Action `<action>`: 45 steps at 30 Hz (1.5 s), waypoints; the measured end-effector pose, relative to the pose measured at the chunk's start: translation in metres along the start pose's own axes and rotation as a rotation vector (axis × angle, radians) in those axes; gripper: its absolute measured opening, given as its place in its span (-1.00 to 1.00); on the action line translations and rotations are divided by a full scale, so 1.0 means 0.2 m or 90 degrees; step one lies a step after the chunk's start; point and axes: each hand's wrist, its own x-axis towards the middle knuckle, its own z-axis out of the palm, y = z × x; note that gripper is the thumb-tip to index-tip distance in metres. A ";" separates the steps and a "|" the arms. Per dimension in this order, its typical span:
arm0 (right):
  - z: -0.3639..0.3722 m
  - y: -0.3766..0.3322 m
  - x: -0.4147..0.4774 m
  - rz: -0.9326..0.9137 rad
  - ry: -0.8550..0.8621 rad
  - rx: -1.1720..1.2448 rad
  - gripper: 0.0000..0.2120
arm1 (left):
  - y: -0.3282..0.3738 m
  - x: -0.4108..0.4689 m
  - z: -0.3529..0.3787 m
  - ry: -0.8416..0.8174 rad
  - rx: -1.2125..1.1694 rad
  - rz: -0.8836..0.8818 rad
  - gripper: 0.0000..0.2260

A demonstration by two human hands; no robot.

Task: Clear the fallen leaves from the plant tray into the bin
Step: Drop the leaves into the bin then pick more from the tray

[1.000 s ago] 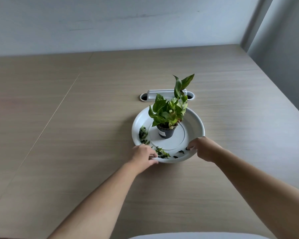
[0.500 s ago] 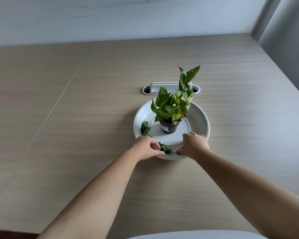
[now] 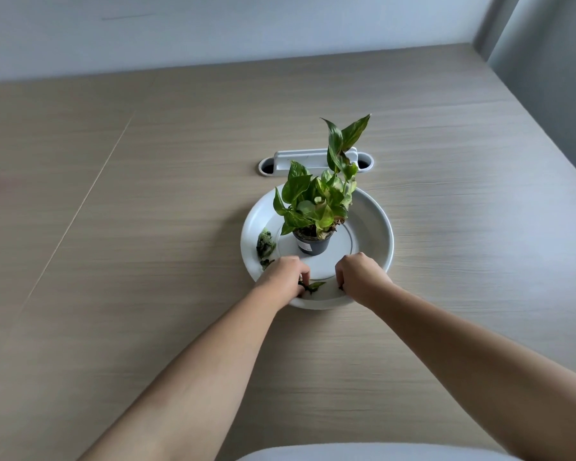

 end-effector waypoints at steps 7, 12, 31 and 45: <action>0.00 -0.01 -0.01 0.000 -0.012 0.021 -0.85 | -0.01 0.00 0.00 0.041 -0.108 -0.050 -0.84; -0.01 -0.02 0.00 0.005 -0.035 0.016 -0.86 | -0.04 -0.04 -0.07 0.124 -0.232 -0.089 -0.90; 0.08 -0.27 0.05 -0.165 -0.085 -0.008 -0.59 | -0.25 -0.19 -0.18 0.245 -0.398 -0.168 -0.82; 0.05 -0.19 0.03 -0.028 0.039 0.281 -0.84 | -0.30 -0.22 -0.17 0.220 -0.401 -0.129 -0.89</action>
